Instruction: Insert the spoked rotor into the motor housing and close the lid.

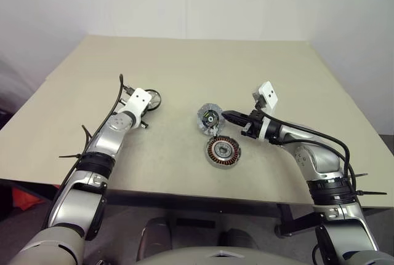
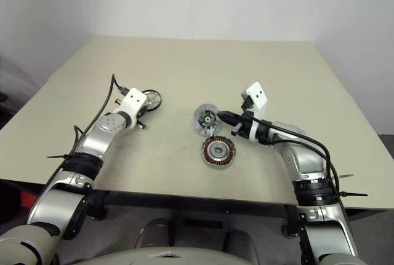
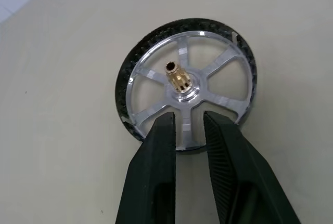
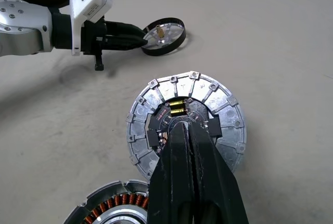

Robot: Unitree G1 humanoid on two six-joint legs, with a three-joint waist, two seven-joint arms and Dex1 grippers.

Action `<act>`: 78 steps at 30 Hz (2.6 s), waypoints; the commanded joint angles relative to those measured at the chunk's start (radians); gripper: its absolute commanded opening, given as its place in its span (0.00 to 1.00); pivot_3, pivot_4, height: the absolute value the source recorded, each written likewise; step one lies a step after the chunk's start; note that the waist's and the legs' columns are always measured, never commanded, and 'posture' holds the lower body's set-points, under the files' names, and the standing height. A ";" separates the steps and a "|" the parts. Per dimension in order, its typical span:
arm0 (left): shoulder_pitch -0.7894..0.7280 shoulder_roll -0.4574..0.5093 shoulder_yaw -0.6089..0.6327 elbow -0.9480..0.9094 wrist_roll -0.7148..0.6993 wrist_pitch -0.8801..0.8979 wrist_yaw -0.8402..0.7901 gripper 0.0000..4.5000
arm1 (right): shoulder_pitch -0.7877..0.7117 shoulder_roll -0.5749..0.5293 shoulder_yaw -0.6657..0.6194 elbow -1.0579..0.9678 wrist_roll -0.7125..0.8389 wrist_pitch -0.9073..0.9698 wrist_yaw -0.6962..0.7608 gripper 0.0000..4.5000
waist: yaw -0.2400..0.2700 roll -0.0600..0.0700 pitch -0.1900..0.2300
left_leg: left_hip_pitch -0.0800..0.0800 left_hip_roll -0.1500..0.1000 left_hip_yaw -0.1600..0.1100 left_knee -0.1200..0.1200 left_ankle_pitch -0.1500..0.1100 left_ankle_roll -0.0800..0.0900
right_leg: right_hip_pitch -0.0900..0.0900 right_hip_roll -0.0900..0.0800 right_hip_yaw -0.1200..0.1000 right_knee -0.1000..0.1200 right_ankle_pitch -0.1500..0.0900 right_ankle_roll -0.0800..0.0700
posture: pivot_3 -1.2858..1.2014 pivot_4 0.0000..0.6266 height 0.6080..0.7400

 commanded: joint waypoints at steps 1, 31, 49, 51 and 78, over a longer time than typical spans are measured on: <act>-0.003 0.026 0.018 -0.022 0.028 -0.049 0.020 0.20 | -0.005 -0.008 -0.013 -0.046 0.009 -0.015 0.000 0.00 | 0.000 0.000 0.000 | 0.000 0.000 0.000 0.000 0.000 0.000 | 0.000 0.000 0.000 0.000 0.000 0.000 | 0.52 0.00 1.00; -0.107 0.249 -0.275 0.066 0.514 -0.488 0.007 0.61 | -0.014 0.005 0.005 -0.040 -0.013 -0.028 -0.001 0.00 | -0.001 0.000 0.000 | -0.001 0.000 0.000 0.000 0.000 -0.001 | -0.002 0.000 0.000 0.001 0.000 0.000 | 0.52 0.00 1.00; -0.057 0.234 -0.261 0.029 0.527 -0.386 -0.013 0.61 | -0.019 0.001 0.003 -0.026 -0.014 -0.040 0.008 0.00 | 0.000 0.000 0.000 | 0.000 0.000 0.000 0.000 0.000 -0.001 | -0.002 0.000 0.000 0.002 0.000 0.000 | 0.52 0.00 1.00; -0.066 0.234 -0.263 0.043 0.544 -0.374 0.009 0.61 | -0.018 0.001 0.002 -0.028 -0.013 -0.040 0.007 0.00 | -0.001 0.000 0.000 | 0.000 0.000 0.000 0.000 0.000 -0.001 | -0.002 0.000 0.000 0.002 0.000 0.000 | 0.52 0.00 1.00; -0.176 0.091 -0.309 0.296 0.570 -0.333 0.058 0.49 | -0.014 0.001 -0.027 -0.057 0.004 -0.035 -0.023 0.00 | 0.005 0.001 0.000 | 0.001 0.000 0.000 0.001 0.001 -0.001 | 0.001 -0.001 0.000 0.002 0.000 -0.001 | 0.52 0.00 1.00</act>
